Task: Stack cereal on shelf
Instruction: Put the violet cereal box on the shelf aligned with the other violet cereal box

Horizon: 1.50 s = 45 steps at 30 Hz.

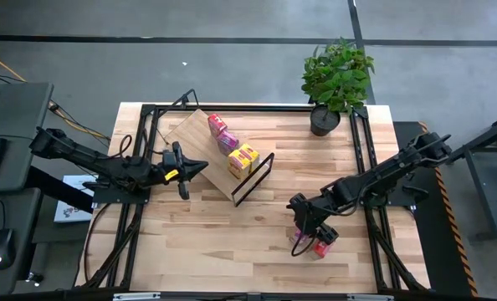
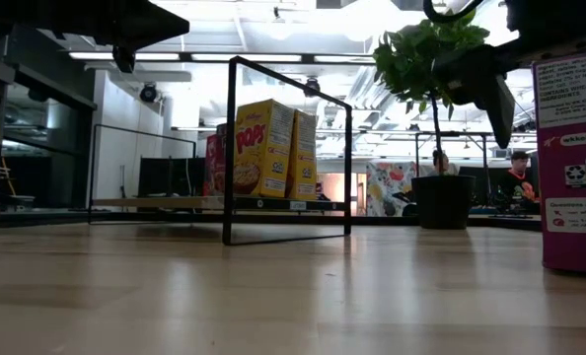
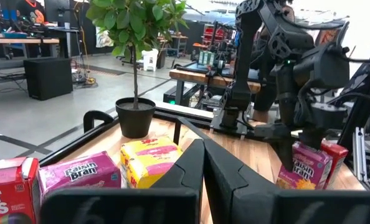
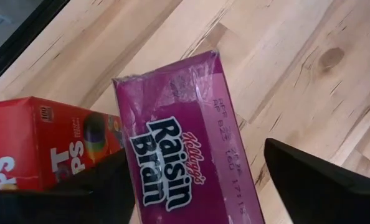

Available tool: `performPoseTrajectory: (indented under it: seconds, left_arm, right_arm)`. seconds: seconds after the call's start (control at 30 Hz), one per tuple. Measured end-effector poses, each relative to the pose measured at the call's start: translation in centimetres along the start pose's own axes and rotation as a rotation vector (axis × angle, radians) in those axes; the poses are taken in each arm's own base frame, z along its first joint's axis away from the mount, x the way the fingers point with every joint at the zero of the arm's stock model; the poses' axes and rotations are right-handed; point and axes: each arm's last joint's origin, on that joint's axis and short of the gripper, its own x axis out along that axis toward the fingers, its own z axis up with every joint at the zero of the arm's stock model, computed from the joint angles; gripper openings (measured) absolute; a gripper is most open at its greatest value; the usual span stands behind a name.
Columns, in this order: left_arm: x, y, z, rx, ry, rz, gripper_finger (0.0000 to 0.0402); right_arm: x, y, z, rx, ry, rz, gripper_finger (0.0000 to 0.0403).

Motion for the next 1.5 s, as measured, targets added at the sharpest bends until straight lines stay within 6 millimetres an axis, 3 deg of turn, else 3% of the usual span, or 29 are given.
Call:
performPoseTrajectory:
  seconds: [0.3, 0.4, 0.63, 0.77, 0.9, 1.03, 1.13, 1.3, 1.5]
  left_arm:
    - [0.0, 0.0, -0.1, 0.005, 0.008, 0.001, 0.0]
    - [0.0, 0.0, -0.1, 0.005, 0.008, 0.002, 0.0]
    - [0.0, 0.0, 0.1, -0.004, -0.006, 0.0, 0.0]
    - [0.0, -0.1, 0.2, -0.01, -0.016, -0.004, 0.0]
    - [0.0, -0.1, 0.2, -0.009, -0.017, -0.007, 0.0]
    - [-0.4, -0.7, 0.4, 0.064, -0.035, -0.05, 0.0]
    - [-1.4, -1.1, 1.8, 0.116, -0.143, -0.09, 0.0]
    - [-3.7, -1.2, 3.7, 0.122, -0.273, -0.169, 0.0]
    - [-5.4, -1.3, 4.2, 0.103, -0.288, -0.259, 0.0]
  right_arm:
    - [-0.1, -0.1, 0.3, -0.038, -0.029, -0.007, 0.0221]
    - [-1.2, -0.2, 1.8, -0.066, -0.08, -0.022, 0.0202]
    - [-7.1, -0.8, 7.8, -0.203, -0.309, -0.157, 0.0181]
    - [-11.3, -1.3, 11.0, -0.243, -0.464, -0.368, 0.0179]
    - [-14.7, -2.5, 13.4, -0.172, -0.626, -0.61, 0.0179]
    - [-15.6, -5.8, 14.5, -0.049, -0.623, -0.812, 0.0179]
    - [-15.9, -9.0, 14.9, 0.064, -0.595, -0.913, 0.0179]
    - [-15.2, -15.1, 15.0, 0.25, -0.562, -0.921, 0.0179]
    - [-12.6, -21.4, 15.1, 0.404, -0.449, -0.846, 0.0179]
